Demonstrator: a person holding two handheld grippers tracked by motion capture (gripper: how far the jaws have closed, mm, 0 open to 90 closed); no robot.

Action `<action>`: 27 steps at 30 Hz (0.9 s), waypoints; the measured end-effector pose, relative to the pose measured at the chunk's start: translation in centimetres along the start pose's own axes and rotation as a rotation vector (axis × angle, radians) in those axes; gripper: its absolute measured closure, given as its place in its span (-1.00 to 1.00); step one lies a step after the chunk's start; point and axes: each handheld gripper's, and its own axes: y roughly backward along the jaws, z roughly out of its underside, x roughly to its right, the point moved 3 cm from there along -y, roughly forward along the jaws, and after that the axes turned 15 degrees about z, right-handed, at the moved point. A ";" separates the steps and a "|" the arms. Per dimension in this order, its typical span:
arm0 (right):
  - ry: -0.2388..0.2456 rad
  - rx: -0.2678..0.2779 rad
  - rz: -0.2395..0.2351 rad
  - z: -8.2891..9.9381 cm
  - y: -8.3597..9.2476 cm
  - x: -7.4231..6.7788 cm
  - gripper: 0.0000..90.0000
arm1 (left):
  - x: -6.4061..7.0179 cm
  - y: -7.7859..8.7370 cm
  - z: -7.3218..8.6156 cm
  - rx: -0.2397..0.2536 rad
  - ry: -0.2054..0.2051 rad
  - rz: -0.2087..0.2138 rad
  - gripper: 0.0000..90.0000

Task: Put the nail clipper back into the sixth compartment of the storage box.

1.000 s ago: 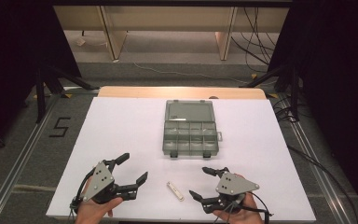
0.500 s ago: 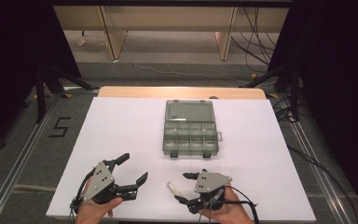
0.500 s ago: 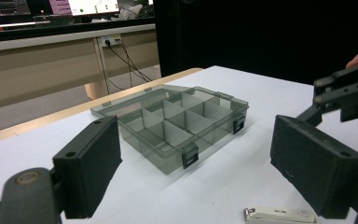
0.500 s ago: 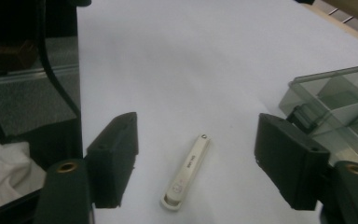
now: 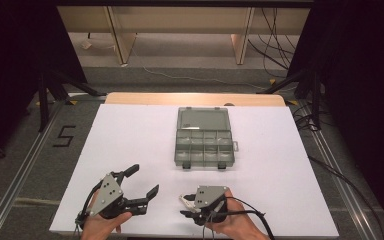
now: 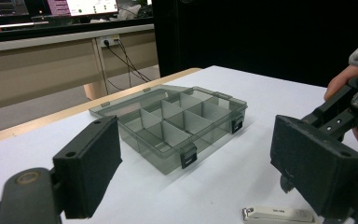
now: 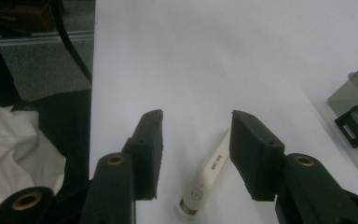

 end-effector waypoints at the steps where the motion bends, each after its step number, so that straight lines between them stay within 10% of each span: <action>1: 0.000 0.000 0.000 0.0 0.0 0.0 0.27 | -0.1 0.0 0.0 0.000 -0.021 0.004 -0.65; 2: 0.021 -0.015 -0.006 0.0 -0.2 0.0 0.37 | -0.5 0.0 -0.2 -0.009 -0.079 0.010 -0.65; 5: 0.048 -0.026 -0.011 0.0 -0.4 0.0 0.52 | 0.2 -0.1 0.0 0.014 0.026 0.000 -0.65; 6: 0.056 -0.028 -0.006 0.1 -0.5 0.0 0.59 | -0.5 0.0 -0.2 -0.007 -0.069 0.012 -0.65; 9: 0.067 -0.049 -0.034 0.1 -0.7 -0.2 0.72 | -0.7 0.2 -0.2 -0.028 -0.100 0.011 -0.65; 10: 0.074 -0.054 -0.046 0.2 -0.7 -0.2 0.75 | -0.1 0.1 -0.1 -0.008 -0.020 0.000 -0.65; 12: 0.090 -0.066 -0.045 0.3 -0.8 -0.3 0.81 | -0.5 0.0 -0.2 -0.011 -0.081 0.010 -0.65; 16: 0.107 -0.085 -0.059 0.5 -1.3 -0.3 0.90 | 0.0 0.0 0.0 -0.003 -0.006 0.003 -0.65; 18: 0.108 -0.094 -0.062 0.6 -1.4 -0.3 0.92 | -0.5 0.0 -0.2 -0.007 -0.079 0.012 -0.65; 20: 0.120 -0.105 -0.068 0.7 -1.6 -0.3 0.96 | 0.1 0.0 0.0 0.003 0.006 0.003 -0.65; 27: 0.148 -0.138 -0.083 1.0 -1.9 -0.5 1.00 | 0.1 0.0 0.0 0.006 0.011 0.004 -0.65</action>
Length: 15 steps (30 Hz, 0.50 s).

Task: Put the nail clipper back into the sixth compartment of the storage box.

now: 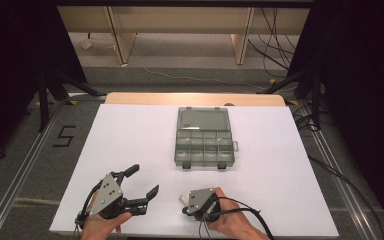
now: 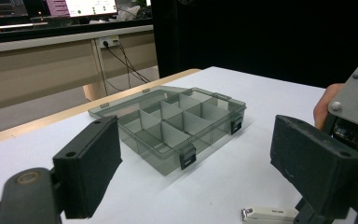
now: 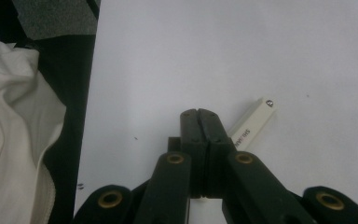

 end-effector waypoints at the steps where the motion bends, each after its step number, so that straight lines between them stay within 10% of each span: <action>1: 0.005 -0.001 -0.004 0.0 0.0 0.0 1.00 | 0.0 0.0 0.0 0.000 0.002 -0.001 -0.65; 15: 0.044 -0.047 0.041 0.4 0.3 0.6 1.00 | -0.2 0.1 -0.1 -0.003 -0.030 0.000 -0.65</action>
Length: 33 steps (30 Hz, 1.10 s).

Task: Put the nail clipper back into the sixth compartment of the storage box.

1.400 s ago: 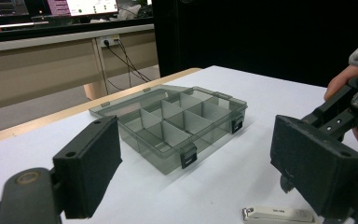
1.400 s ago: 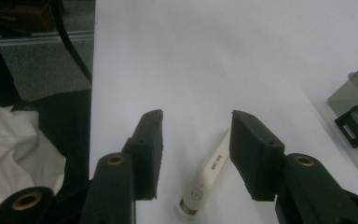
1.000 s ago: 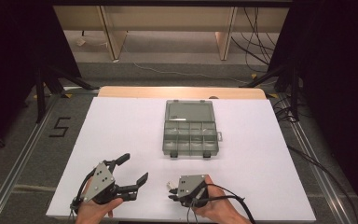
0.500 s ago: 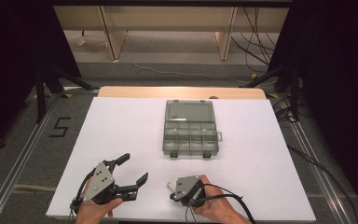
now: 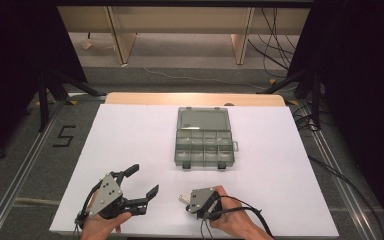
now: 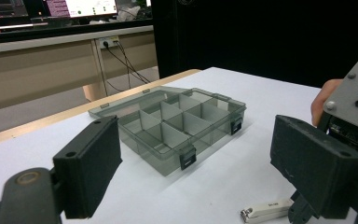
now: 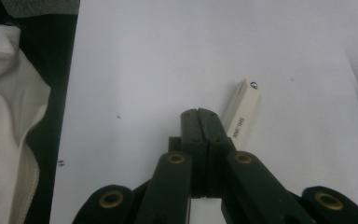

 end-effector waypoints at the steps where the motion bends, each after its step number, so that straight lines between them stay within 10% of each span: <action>1: 0.000 0.001 0.001 0.0 0.0 0.1 1.00 | 0.0 0.0 0.0 0.000 -0.002 0.000 -0.65; 24: -0.015 -0.014 0.014 0.7 0.0 1.9 1.00 | 0.0 0.0 0.0 0.001 0.002 0.000 -0.65; 33: 0.013 0.024 0.040 -0.6 0.8 2.6 0.55 | 0.2 -0.1 0.1 -0.001 0.024 0.000 -0.65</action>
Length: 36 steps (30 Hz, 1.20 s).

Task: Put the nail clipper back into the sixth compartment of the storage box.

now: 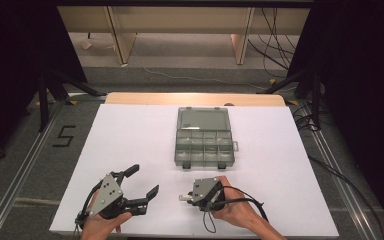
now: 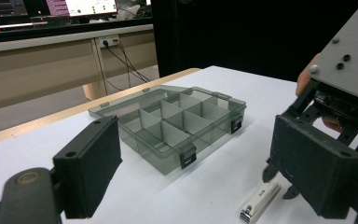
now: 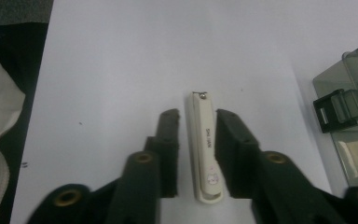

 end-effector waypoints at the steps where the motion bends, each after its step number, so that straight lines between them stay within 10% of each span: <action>1: 0.006 -0.007 0.008 -0.1 -0.1 0.1 0.44 | 0.0 0.0 0.0 0.000 -0.001 0.000 -0.65; 8: -0.044 -0.034 0.002 -0.8 -0.9 0.6 -0.16 | -0.1 0.0 -0.1 0.000 -0.011 -0.001 -0.65; 15: -0.028 -0.083 -0.050 -1.0 -1.8 0.8 -0.29 | -0.2 0.2 -0.1 0.001 -0.015 -0.007 -0.65; 36: 0.002 -0.175 -0.123 -1.8 -3.3 1.4 0.04 | -0.2 0.2 -0.1 0.002 -0.012 -0.009 -0.65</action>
